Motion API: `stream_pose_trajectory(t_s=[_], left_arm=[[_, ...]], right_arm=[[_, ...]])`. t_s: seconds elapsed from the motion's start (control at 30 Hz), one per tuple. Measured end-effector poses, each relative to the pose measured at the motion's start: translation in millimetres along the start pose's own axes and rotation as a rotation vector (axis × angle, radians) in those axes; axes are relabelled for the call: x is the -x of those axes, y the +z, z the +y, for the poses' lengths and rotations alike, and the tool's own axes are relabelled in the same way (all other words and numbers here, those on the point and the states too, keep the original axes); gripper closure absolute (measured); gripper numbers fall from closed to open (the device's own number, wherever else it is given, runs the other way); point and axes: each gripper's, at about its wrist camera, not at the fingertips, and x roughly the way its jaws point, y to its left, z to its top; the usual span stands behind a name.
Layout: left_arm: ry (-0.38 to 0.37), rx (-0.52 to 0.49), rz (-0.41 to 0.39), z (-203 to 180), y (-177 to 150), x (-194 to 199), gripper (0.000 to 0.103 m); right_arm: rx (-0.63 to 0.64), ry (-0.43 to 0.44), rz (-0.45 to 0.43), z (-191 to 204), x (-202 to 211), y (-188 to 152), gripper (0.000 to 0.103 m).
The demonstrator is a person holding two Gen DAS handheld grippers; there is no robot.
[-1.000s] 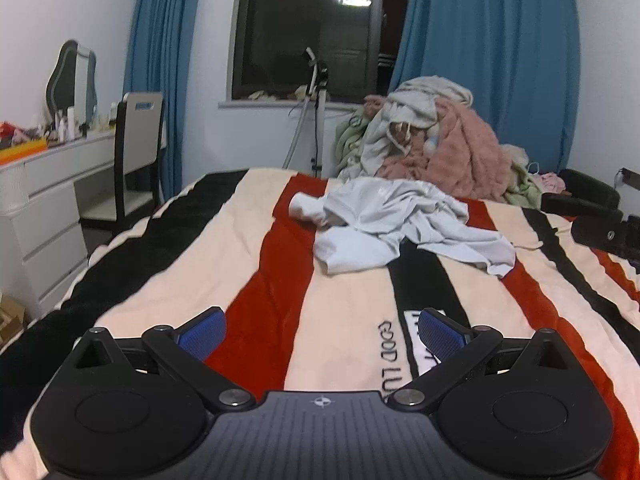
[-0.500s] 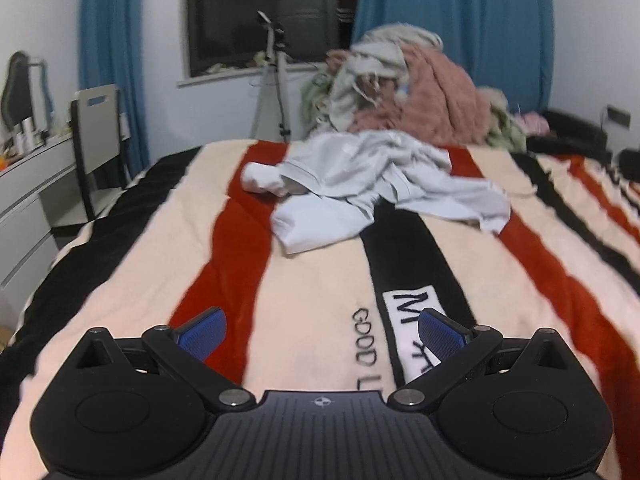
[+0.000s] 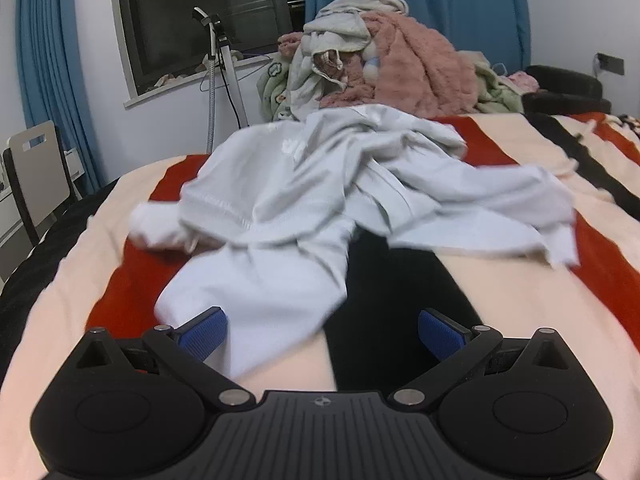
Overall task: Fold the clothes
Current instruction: 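Grasp the white T-shirt with the left gripper and lift it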
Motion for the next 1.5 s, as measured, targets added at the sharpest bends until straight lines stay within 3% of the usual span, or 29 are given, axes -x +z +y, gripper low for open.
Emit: stream_pose_trajectory(t_s=[0.07, 0.13, 0.23, 0.27, 0.3, 0.43, 0.63, 0.93, 1.0, 1.17, 1.37, 1.5], left_arm=[[0.005, 0.017, 0.012, 5, 8, -19, 0.004], [0.025, 0.027, 0.037, 11, 14, -37, 0.017], [0.032, 0.071, 0.043, 29, 19, -50, 0.058], [0.024, 0.088, 0.034, 36, 20, -49, 0.084], [0.015, 0.105, 0.026, 42, 21, -48, 0.094], [-0.045, 0.181, -0.063, 68, 17, -2, 0.097], [-0.116, 0.197, -0.189, 89, -1, 109, 0.098], [-0.221, 0.238, -0.219, 110, -61, 261, 0.098], [-0.205, 0.264, -0.232, 120, -77, 285, 0.098], [-0.036, 0.255, -0.174, 135, -93, 283, 0.098], [0.164, 0.266, -0.04, 153, -97, 229, 0.097], [0.261, 0.295, -0.013, 177, -88, 188, 0.097]], right_arm=[[0.001, -0.002, 0.003, 2, -11, -6, 0.0], [0.002, 0.002, 0.009, 3, -22, -12, 0.0], [0.001, 0.011, 0.033, 6, -37, -20, 0.0], [0.005, 0.022, 0.032, 8, -38, -20, 0.0], [0.008, 0.033, 0.032, 9, -40, -20, 0.0], [0.025, 0.077, 0.028, 15, -44, -22, 0.0], [0.085, 0.129, -0.066, 31, -17, -13, 0.0], [0.197, 0.14, -0.097, 50, 40, -6, 0.0], [0.238, 0.142, -0.098, 56, 56, -7, 0.0], [0.307, 0.173, -0.043, 76, 78, -14, 0.0], [0.417, 0.209, 0.115, 92, 61, -40, 0.0], [0.324, 0.19, 0.184, 78, 47, -40, 0.0]])
